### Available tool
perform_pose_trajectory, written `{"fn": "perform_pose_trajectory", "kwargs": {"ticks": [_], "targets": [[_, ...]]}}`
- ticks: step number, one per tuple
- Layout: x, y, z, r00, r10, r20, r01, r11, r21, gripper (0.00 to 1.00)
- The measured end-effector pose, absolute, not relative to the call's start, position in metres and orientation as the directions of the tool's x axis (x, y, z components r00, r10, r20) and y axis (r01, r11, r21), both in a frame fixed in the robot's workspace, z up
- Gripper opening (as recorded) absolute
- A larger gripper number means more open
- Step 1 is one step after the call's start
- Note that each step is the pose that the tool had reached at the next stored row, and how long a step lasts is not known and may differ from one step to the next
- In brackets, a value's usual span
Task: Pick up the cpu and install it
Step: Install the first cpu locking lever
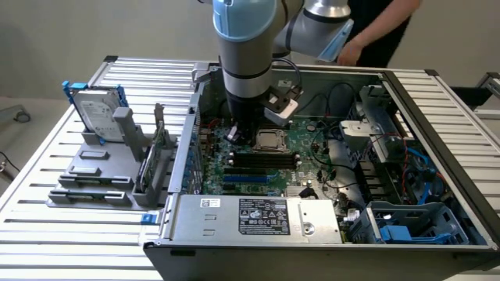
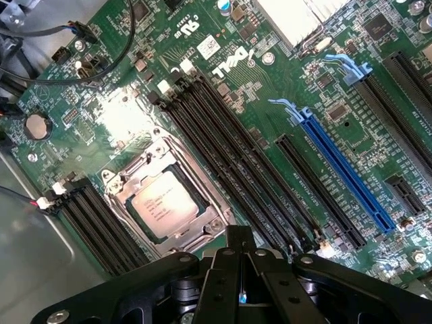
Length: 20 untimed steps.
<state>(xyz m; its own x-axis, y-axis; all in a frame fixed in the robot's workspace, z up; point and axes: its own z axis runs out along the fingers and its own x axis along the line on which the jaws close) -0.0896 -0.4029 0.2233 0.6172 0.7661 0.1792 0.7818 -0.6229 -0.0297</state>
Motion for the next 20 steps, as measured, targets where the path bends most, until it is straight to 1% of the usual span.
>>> {"fn": "perform_pose_trajectory", "kwargs": {"ticks": [20], "targets": [[-0.092, -0.401, 0.207, 0.618, 0.766, 0.178, 0.782, -0.623, -0.032, 0.11]]}}
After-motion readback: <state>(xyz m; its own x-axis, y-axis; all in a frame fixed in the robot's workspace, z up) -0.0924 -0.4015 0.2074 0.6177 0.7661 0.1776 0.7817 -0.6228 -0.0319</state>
